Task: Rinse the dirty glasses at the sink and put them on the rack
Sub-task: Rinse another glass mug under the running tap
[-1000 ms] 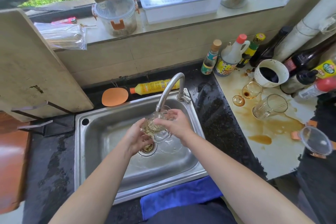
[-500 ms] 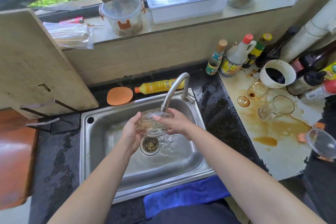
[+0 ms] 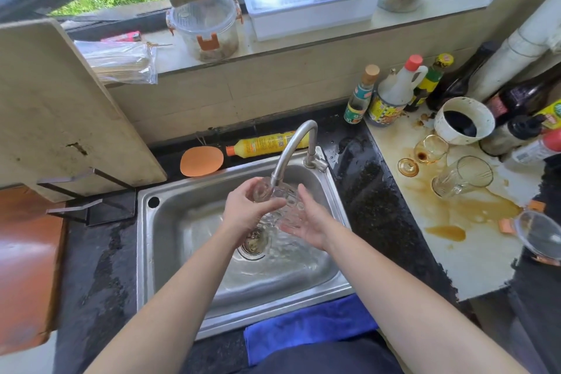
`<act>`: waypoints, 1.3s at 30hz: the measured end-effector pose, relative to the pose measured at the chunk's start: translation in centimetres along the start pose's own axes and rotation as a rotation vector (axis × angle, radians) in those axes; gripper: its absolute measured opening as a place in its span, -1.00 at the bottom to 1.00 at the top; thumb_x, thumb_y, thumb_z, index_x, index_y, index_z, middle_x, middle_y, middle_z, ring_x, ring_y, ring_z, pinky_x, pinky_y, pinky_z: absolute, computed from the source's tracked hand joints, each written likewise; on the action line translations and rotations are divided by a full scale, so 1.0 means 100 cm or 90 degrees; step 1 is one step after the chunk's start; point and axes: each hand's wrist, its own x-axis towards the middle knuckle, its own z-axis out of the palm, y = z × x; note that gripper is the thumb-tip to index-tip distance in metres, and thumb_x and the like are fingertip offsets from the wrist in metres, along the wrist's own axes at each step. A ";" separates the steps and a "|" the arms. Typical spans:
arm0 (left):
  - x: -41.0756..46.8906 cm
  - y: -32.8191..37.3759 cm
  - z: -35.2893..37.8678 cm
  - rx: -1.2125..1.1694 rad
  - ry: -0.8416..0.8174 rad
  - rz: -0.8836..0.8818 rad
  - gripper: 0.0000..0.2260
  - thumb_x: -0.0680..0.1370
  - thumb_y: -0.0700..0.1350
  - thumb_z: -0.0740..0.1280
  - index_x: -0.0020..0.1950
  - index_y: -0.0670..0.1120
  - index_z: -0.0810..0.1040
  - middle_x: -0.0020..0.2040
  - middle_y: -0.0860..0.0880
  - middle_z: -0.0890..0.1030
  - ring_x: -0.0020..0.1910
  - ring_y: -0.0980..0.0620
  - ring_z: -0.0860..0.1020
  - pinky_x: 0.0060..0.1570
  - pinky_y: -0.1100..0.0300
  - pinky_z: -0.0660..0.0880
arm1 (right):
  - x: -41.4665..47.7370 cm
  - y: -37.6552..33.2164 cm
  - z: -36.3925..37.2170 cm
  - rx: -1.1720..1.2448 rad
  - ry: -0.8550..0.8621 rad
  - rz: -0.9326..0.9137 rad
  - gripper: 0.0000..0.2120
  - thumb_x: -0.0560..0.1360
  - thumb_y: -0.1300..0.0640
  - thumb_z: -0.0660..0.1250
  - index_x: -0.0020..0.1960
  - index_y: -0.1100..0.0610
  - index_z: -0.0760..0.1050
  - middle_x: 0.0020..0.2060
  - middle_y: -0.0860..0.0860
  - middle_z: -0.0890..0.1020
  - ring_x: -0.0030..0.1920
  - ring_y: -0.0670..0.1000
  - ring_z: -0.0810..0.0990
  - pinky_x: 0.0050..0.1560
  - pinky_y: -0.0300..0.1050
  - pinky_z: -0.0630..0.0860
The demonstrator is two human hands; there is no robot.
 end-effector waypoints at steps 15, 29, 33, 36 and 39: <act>0.005 0.001 0.032 0.113 0.021 0.048 -0.50 0.17 -0.06 0.72 0.00 0.16 0.60 -0.11 0.09 0.71 -0.07 0.08 0.68 0.07 -0.03 0.62 | -0.004 -0.002 -0.015 -0.010 0.026 0.041 -0.61 0.69 -0.13 0.19 0.45 0.00 0.36 0.39 0.28 0.36 0.27 0.32 0.56 0.28 0.13 0.57; 0.001 -0.009 -0.011 -0.212 0.082 -0.212 -0.31 0.38 0.19 0.56 0.37 -0.15 0.49 0.07 -0.13 0.64 -0.24 0.01 0.54 -0.32 0.17 0.51 | -0.011 -0.012 0.006 -0.158 -0.066 -0.106 -0.84 0.67 0.03 0.27 0.17 0.10 0.50 -0.03 -0.03 0.64 -0.33 -0.14 0.43 -0.34 -0.30 0.35; 0.001 -0.009 -0.011 -0.202 0.042 -0.172 -0.14 0.17 0.22 0.67 0.34 -0.12 0.49 0.19 -0.17 0.65 -0.15 -0.03 0.62 -0.22 0.10 0.53 | -0.015 -0.009 -0.001 -0.100 -0.115 -0.105 -0.90 0.67 0.10 0.28 0.11 0.12 0.46 -0.06 0.04 0.63 -0.18 -0.02 0.60 -0.15 -0.19 0.51; -0.004 -0.008 -0.015 -0.180 -0.022 -0.121 -0.24 0.19 -0.01 0.68 0.33 -0.09 0.50 0.15 -0.11 0.69 -0.04 -0.03 0.68 -0.15 0.15 0.53 | -0.020 -0.009 -0.005 -0.084 -0.110 -0.071 -0.79 0.64 -0.03 0.32 0.06 0.13 0.52 -0.11 0.06 0.66 -0.09 0.08 0.63 -0.13 -0.13 0.55; -0.007 -0.010 -0.017 -0.163 -0.075 -0.080 -0.31 0.19 -0.12 0.68 0.27 0.01 0.54 0.14 -0.10 0.68 0.14 -0.09 0.65 0.09 0.05 0.58 | -0.019 -0.007 -0.006 -0.132 -0.096 -0.060 -0.67 0.61 -0.14 0.33 0.02 0.15 0.52 -0.11 0.08 0.65 -0.03 0.12 0.61 -0.09 -0.13 0.59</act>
